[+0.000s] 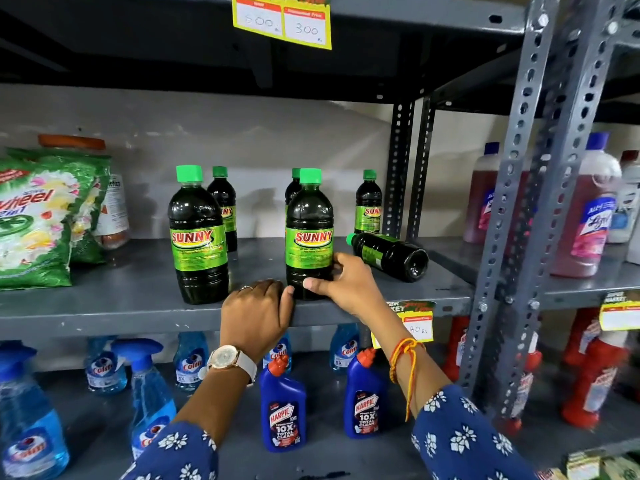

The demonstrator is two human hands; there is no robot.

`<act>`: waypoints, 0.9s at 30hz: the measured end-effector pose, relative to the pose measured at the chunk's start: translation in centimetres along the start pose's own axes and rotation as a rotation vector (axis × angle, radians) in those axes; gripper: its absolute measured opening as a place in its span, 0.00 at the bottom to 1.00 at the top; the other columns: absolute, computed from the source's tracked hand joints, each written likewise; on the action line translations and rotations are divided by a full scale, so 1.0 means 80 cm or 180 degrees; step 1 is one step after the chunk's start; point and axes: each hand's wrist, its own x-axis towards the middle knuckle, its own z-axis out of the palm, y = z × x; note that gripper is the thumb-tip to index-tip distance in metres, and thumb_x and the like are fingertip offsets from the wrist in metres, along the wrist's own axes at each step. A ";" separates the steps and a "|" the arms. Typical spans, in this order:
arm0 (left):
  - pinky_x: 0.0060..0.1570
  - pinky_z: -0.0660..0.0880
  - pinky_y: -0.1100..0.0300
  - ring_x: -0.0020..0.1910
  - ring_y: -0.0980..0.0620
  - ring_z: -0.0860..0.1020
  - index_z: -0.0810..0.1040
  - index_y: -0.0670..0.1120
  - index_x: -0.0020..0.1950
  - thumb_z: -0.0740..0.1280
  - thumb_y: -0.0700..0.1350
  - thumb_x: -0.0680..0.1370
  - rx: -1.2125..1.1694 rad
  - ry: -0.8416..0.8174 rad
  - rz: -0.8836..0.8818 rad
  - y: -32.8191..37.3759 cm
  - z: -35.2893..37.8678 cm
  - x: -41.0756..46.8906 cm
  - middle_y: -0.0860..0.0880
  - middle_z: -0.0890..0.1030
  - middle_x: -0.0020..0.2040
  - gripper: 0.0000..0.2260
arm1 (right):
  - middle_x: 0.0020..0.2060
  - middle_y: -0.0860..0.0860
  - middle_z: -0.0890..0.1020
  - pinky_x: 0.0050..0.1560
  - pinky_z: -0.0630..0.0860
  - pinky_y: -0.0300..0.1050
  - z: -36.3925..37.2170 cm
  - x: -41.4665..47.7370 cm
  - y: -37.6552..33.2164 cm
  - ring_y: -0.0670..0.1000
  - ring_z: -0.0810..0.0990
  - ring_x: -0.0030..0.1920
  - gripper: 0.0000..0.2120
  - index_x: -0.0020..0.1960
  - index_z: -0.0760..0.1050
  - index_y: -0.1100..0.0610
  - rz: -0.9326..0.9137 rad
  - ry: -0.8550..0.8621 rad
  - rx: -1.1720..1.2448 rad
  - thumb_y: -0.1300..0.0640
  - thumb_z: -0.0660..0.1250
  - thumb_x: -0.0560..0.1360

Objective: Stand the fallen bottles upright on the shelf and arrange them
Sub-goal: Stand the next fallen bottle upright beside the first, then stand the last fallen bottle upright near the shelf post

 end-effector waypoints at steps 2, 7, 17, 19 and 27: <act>0.27 0.66 0.59 0.28 0.43 0.77 0.79 0.44 0.37 0.52 0.51 0.79 -0.0036 -0.0038 -0.0002 -0.001 -0.002 0.001 0.45 0.81 0.32 0.20 | 0.53 0.55 0.84 0.59 0.76 0.48 0.001 0.000 -0.002 0.51 0.81 0.53 0.20 0.55 0.78 0.56 -0.0017 -0.0012 -0.0007 0.57 0.76 0.64; 0.34 0.75 0.54 0.37 0.40 0.81 0.79 0.39 0.50 0.53 0.48 0.79 -0.0399 0.0339 -0.0329 -0.001 -0.006 -0.001 0.38 0.83 0.45 0.18 | 0.56 0.54 0.82 0.56 0.73 0.41 0.008 -0.002 -0.001 0.52 0.79 0.57 0.24 0.59 0.75 0.56 -0.0122 -0.0163 -0.0204 0.52 0.75 0.65; 0.50 0.74 0.56 0.51 0.44 0.79 0.76 0.39 0.59 0.52 0.51 0.80 -0.1053 0.0003 0.1002 0.131 -0.014 0.016 0.41 0.81 0.54 0.20 | 0.56 0.60 0.80 0.57 0.75 0.48 -0.128 0.061 0.003 0.59 0.79 0.57 0.24 0.59 0.75 0.60 0.0074 0.0960 -0.1457 0.48 0.72 0.68; 0.35 0.75 0.57 0.41 0.44 0.81 0.77 0.41 0.56 0.53 0.52 0.78 -0.0998 -0.0255 0.0917 0.146 -0.006 0.029 0.42 0.83 0.46 0.20 | 0.62 0.62 0.74 0.64 0.70 0.53 -0.125 0.068 0.010 0.62 0.72 0.63 0.31 0.62 0.71 0.61 0.0337 0.0699 -0.2384 0.42 0.69 0.68; 0.26 0.62 0.59 0.31 0.40 0.77 0.77 0.44 0.42 0.55 0.49 0.78 -0.0756 -0.0279 0.0717 0.151 0.020 0.061 0.42 0.80 0.35 0.15 | 0.61 0.56 0.77 0.64 0.63 0.61 -0.121 0.090 0.026 0.60 0.65 0.67 0.27 0.61 0.72 0.57 0.0453 0.0470 -0.3550 0.45 0.71 0.67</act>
